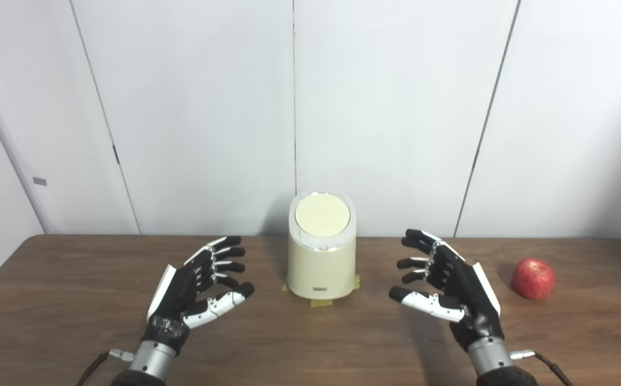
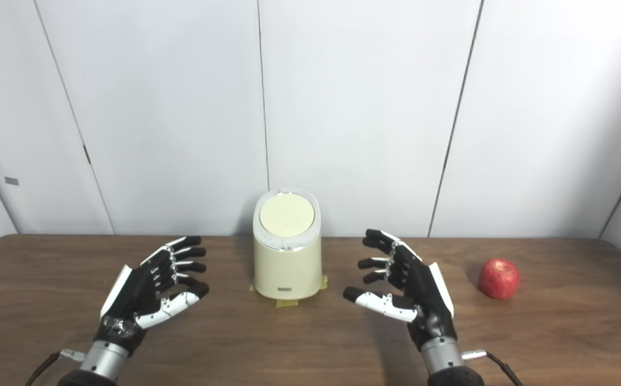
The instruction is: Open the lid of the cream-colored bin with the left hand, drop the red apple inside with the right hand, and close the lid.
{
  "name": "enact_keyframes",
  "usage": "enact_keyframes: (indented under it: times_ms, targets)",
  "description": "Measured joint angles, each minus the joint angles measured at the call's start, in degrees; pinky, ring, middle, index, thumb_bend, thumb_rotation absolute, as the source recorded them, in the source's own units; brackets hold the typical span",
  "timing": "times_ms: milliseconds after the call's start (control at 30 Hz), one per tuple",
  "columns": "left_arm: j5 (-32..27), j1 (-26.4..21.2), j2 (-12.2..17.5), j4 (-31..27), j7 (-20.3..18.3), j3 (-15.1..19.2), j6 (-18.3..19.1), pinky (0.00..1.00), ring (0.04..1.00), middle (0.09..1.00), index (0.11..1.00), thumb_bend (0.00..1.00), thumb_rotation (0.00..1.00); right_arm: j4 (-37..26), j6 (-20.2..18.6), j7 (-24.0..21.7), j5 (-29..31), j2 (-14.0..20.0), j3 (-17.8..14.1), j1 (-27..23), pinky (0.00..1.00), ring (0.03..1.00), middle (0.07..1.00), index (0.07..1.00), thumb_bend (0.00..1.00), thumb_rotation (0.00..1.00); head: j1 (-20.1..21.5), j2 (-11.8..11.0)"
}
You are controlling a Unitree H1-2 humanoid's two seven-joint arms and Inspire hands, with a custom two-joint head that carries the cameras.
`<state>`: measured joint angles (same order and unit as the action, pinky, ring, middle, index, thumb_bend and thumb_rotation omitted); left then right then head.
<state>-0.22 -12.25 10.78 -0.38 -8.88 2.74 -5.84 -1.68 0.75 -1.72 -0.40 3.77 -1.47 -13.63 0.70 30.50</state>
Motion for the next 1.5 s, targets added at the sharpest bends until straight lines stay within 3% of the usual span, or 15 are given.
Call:
enact_keyframes:
  times_ms: [467,600,700,867,967,1067,1200,1367,1500]
  targets:
    - [-0.14,0.00,-0.10,0.00,0.11,0.02,0.03,0.59,0.719,0.785,0.841,0.75,0.28,-0.02,-0.01,-0.06,0.20,0.03,0.00,0.00,0.51,0.631,0.781,0.765,0.87,0.20,0.44,-0.09]
    - [0.31,0.00,-1.20,-0.27,1.53,-0.02,0.42,0.73,0.891,0.941,0.974,0.80,0.32,-0.13,-0.06,-0.09,0.26,0.02,0.00,0.00,0.50,0.630,0.777,0.763,0.87,0.19,0.70,-0.09]
    - [1.89,-0.82,-2.46,-0.88,2.65,-0.42,2.25,0.87,0.961,0.993,0.998,0.85,0.35,-0.18,-0.22,-0.20,0.83,0.07,-0.06,0.00,0.51,0.633,0.785,0.768,0.86,0.19,0.62,-0.17]
    - [5.39,-6.01,-3.86,-2.21,5.06,-1.00,5.84,0.96,0.990,1.000,1.000,0.88,0.36,-0.23,-0.33,-0.26,1.15,0.11,-0.06,0.01,0.51,0.627,0.784,0.768,0.86,0.18,0.44,-0.26]
    - [7.53,-9.58,-4.43,-1.85,6.52,-1.86,6.98,0.95,0.999,1.000,1.000,0.88,0.36,-0.21,-0.33,-0.27,1.15,0.23,-0.09,0.01,0.51,0.627,0.782,0.767,0.86,0.18,0.44,-0.26]
    - [9.87,-12.69,-5.22,0.36,7.75,-3.25,7.61,0.91,1.000,1.000,1.000,0.89,0.35,-0.22,-0.33,-0.24,1.05,0.36,-0.06,0.01,0.51,0.623,0.779,0.768,0.86,0.18,0.53,-0.26]
    - [11.56,-15.71,-6.48,3.25,8.51,-4.50,9.47,0.93,1.000,1.000,1.000,0.93,0.34,-0.21,-0.33,-0.24,1.03,0.35,-0.04,0.01,0.51,0.625,0.783,0.767,0.86,0.17,0.62,-0.26]
    - [15.92,-20.40,-6.65,7.94,10.61,-5.96,10.82,0.94,1.000,1.000,1.000,0.99,0.38,-0.29,-0.37,-0.22,1.00,0.28,0.00,0.03,0.51,0.618,0.780,0.766,0.84,0.16,0.88,-0.26]
    - [19.85,-23.97,-6.55,10.80,12.20,-7.50,11.59,0.95,1.000,1.000,1.000,0.97,0.36,-0.90,-0.45,-0.22,0.96,0.09,0.27,0.06,0.51,0.626,0.787,0.772,0.84,0.16,1.05,-0.26]
